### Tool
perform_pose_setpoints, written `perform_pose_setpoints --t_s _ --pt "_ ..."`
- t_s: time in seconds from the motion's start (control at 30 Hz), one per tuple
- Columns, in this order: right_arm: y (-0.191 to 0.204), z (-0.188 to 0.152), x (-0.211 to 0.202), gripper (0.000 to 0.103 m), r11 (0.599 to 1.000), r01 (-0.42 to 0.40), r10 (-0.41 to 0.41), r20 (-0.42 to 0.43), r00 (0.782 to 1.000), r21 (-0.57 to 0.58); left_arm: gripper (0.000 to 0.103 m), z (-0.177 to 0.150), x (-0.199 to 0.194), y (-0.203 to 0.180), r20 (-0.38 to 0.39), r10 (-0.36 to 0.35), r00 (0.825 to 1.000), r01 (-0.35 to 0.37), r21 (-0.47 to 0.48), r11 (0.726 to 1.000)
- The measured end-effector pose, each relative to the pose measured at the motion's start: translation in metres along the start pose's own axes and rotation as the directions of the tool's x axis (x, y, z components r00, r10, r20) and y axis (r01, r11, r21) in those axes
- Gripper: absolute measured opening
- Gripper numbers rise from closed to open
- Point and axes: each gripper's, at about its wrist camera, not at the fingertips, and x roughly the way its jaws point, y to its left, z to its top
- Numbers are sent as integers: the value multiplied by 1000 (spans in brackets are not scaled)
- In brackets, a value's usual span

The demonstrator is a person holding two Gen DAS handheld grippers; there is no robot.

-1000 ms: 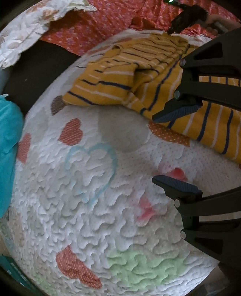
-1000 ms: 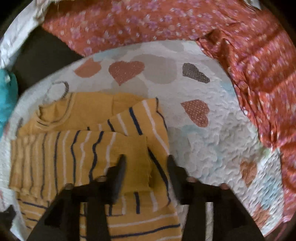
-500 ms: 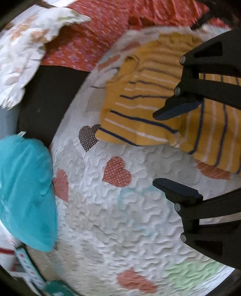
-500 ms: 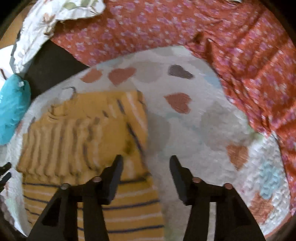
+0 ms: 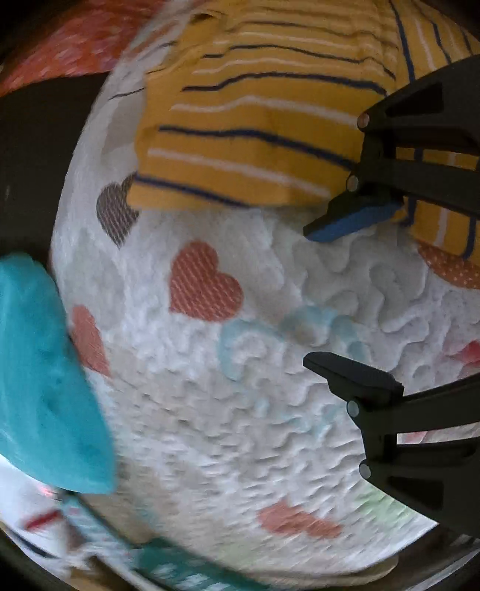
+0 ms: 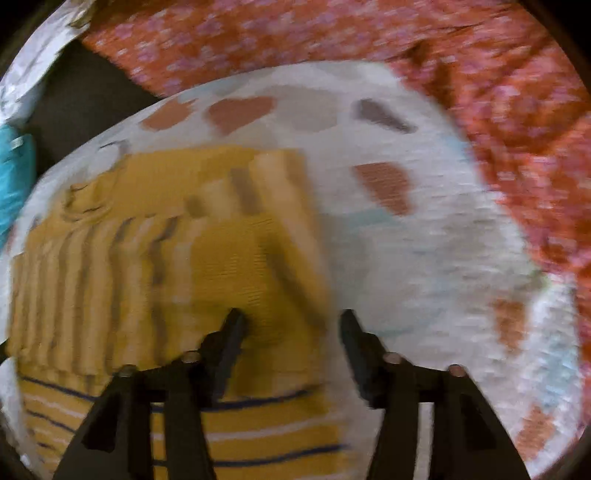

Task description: Fold small clothes

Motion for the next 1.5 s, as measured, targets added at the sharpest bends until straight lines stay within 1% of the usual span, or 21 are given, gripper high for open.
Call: perform_pose_setpoints --t_s 0.03,0.13,0.17,0.2,0.27,0.33,0.43,0.57,0.63,0.7,0.77,0.93,1.03,1.17,1.27,1.3,1.33,1.4,1.43,1.47,1.5 --pt "-9 -3 -6 65 1000 -4 4 5 1000 15 62 -2 0 9 -11 -30 1000 29 -32 999" --pt "-34 -21 -22 66 992 -110 111 -26 993 55 62 -19 -3 35 -47 -129 991 123 -115 986" --pt "-42 -35 -27 67 988 -144 147 -45 988 63 62 -29 -8 44 -43 -183 982 175 -140 975" --pt "-46 -45 -29 67 984 -165 169 -63 984 69 62 -35 -12 48 -39 -209 977 201 -147 968" --pt "-53 -72 -29 67 968 -233 243 -123 962 96 62 -53 -20 54 -40 -262 964 254 -153 955" --pt "-59 -99 -26 67 950 -280 301 -169 938 137 62 -68 -27 54 -38 -275 961 268 -125 955" --pt "-62 -130 -41 68 935 -326 344 -142 928 138 62 -101 -39 49 -48 -275 960 273 -51 961" --pt "-61 -158 -51 69 897 -415 439 -183 880 155 63 -141 -57 45 -49 -260 964 261 20 965" --pt "-64 -173 -55 69 869 -461 492 -202 847 182 63 -159 -61 50 -84 -308 948 310 7 951" --pt "-68 -190 -57 69 837 -499 542 -216 812 224 66 -177 -68 54 -96 -326 941 327 -1 945" --pt "-72 -208 -62 69 815 -525 575 -221 788 248 68 -192 -71 57 -123 -353 928 352 -29 936" --pt "-76 -230 -64 69 778 -558 622 -235 747 287 71 -228 -74 63 -184 -395 900 381 -108 918" --pt "-80 -244 -63 69 755 -572 650 -248 718 322 73 -248 -74 61 -240 -440 865 416 -147 897" --pt "-80 -252 -64 69 739 -584 669 -260 696 336 75 -272 -73 44 -321 -429 844 418 -105 902" --pt "-76 -258 -65 71 736 -586 673 -279 684 338 75 -279 -75 36 -348 -419 838 417 -85 905" --pt "-74 -260 -66 71 742 -584 668 -289 686 328 72 -282 -76 36 -361 -426 829 424 -91 901" --pt "-70 -260 -66 71 751 -582 660 -302 688 314 64 -283 -76 35 -368 -437 821 431 -103 896" --pt "-67 -262 -66 71 755 -582 655 -318 685 302 23 -287 -78 38 -381 -451 807 436 -132 890" --pt "-65 -264 -66 70 754 -584 657 -329 679 299 14 -289 -78 41 -382 -476 792 452 -156 878" --pt "-63 -267 -64 65 754 -585 656 -343 672 298 11 -289 -79 41 -380 -495 781 465 -176 868" --pt "-62 -268 -63 48 759 -579 651 -351 673 297 10 -291 -83 43 -369 -501 783 466 -186 865"
